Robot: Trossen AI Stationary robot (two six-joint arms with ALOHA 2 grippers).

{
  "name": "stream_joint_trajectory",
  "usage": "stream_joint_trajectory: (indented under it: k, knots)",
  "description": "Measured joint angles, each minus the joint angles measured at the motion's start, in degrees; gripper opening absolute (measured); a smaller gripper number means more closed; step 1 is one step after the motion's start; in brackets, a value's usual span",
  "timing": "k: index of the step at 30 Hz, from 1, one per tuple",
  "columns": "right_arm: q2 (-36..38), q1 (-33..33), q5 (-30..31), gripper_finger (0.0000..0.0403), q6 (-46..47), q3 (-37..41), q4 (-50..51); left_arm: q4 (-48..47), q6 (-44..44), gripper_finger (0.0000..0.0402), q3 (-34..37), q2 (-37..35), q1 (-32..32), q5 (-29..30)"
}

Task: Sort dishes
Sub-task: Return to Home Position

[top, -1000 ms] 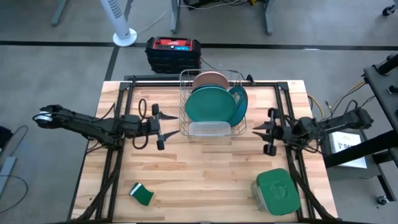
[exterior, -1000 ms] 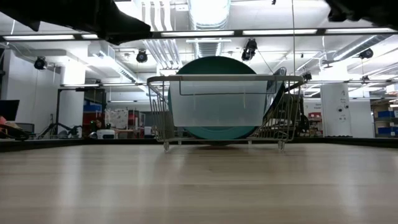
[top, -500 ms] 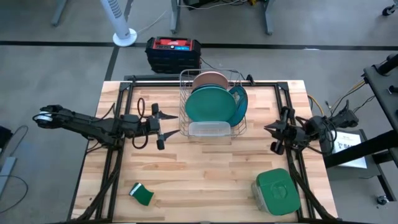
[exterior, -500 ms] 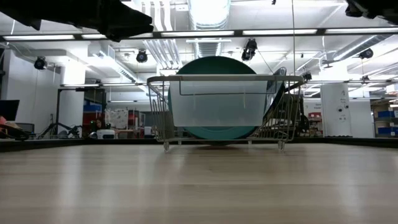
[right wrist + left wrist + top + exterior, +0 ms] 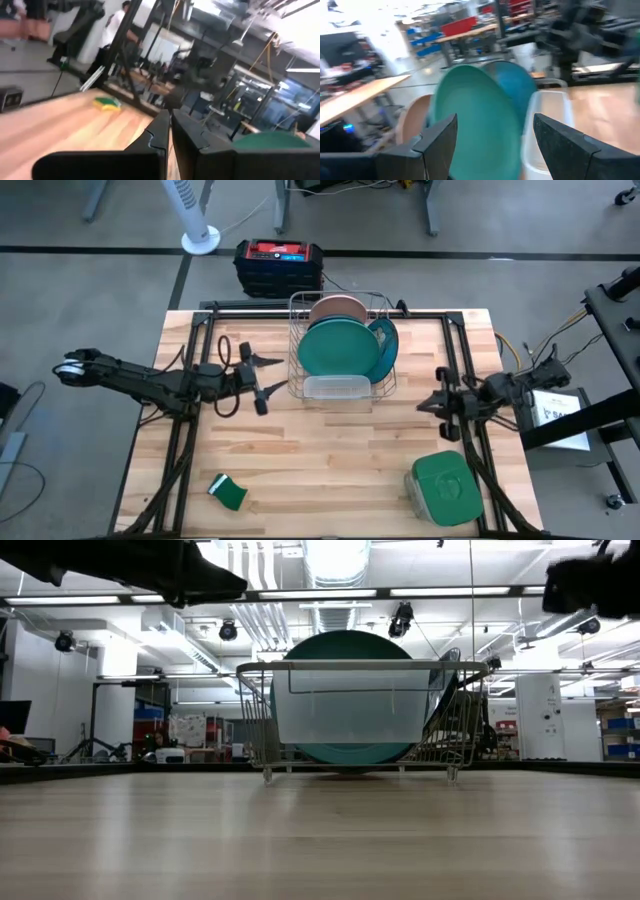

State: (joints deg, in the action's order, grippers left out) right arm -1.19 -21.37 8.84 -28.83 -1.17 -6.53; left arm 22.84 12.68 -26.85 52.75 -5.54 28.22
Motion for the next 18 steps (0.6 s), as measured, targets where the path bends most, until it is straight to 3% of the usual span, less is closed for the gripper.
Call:
stream_joint_trajectory:
  k: [6,10,12,16,18]
  knots:
    - [0.26,-0.05,-3.72,0.0011,5.58,0.59,1.45,-0.53,0.97,0.0248,0.00,-0.02,0.02,7.03]
    - [0.41,-0.02,-2.95,0.0011,4.91,0.61,2.03,-0.82,4.72,0.0223,0.00,-0.14,-0.02,11.51]
    - [0.35,0.00,-2.86,0.0011,4.95,0.61,2.19,-0.79,7.97,0.0193,0.00,-0.64,0.29,13.94]
    - [0.44,0.00,-1.88,0.0011,5.06,0.61,2.97,-2.64,11.96,0.0101,0.00,-1.63,4.46,24.19]
    - [0.42,0.00,-1.21,0.0011,4.06,0.61,2.97,-5.08,10.99,0.0050,0.00,-2.40,8.22,22.72]
